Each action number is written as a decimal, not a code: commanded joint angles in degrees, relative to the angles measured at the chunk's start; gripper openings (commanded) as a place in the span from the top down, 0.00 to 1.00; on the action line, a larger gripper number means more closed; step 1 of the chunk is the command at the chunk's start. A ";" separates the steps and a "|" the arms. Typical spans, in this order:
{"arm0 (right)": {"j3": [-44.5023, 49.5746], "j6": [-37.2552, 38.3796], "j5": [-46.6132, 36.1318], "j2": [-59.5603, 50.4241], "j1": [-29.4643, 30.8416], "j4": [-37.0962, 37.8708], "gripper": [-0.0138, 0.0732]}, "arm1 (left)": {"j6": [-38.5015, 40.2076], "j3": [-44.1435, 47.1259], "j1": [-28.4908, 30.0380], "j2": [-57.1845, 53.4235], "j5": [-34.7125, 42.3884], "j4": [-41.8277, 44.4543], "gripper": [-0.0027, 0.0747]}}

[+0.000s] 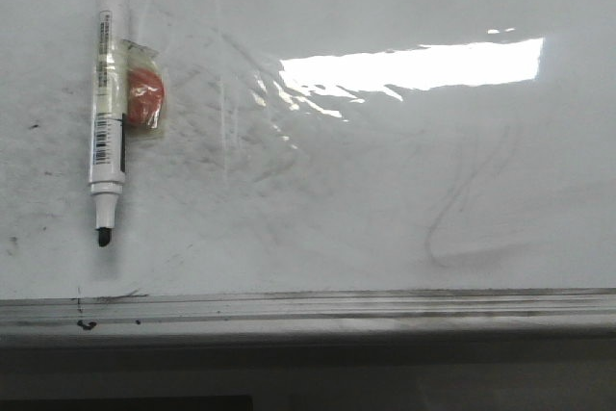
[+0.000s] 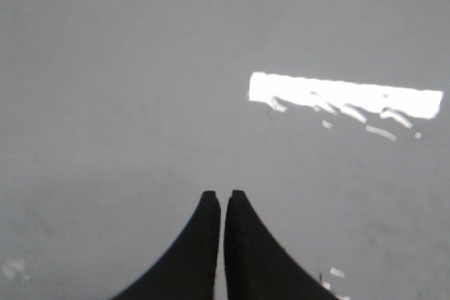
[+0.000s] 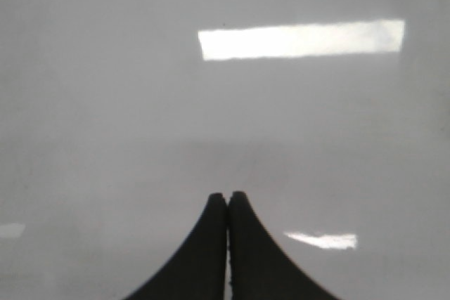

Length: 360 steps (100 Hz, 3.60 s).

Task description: Write number 9 on whiteboard

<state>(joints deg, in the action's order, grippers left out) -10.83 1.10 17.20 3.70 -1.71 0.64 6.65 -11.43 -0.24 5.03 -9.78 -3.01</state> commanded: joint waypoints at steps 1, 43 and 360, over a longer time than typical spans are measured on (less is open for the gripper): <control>-4.74 -0.20 -0.25 4.86 -0.13 -0.29 0.91 | 0.21 -4.79 -0.13 2.87 3.81 0.33 0.99; -7.40 -0.20 -0.07 12.00 -0.13 -0.29 0.91 | 0.21 -5.86 -0.13 5.46 8.18 -1.29 0.74; -38.04 -0.70 6.74 56.54 -56.70 -2.71 0.81 | 0.15 -3.24 -53.45 56.72 51.21 29.21 0.99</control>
<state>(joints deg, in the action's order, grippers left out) -46.73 0.64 26.77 60.82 -58.29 -1.92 6.65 -13.32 -53.70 62.77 35.91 27.07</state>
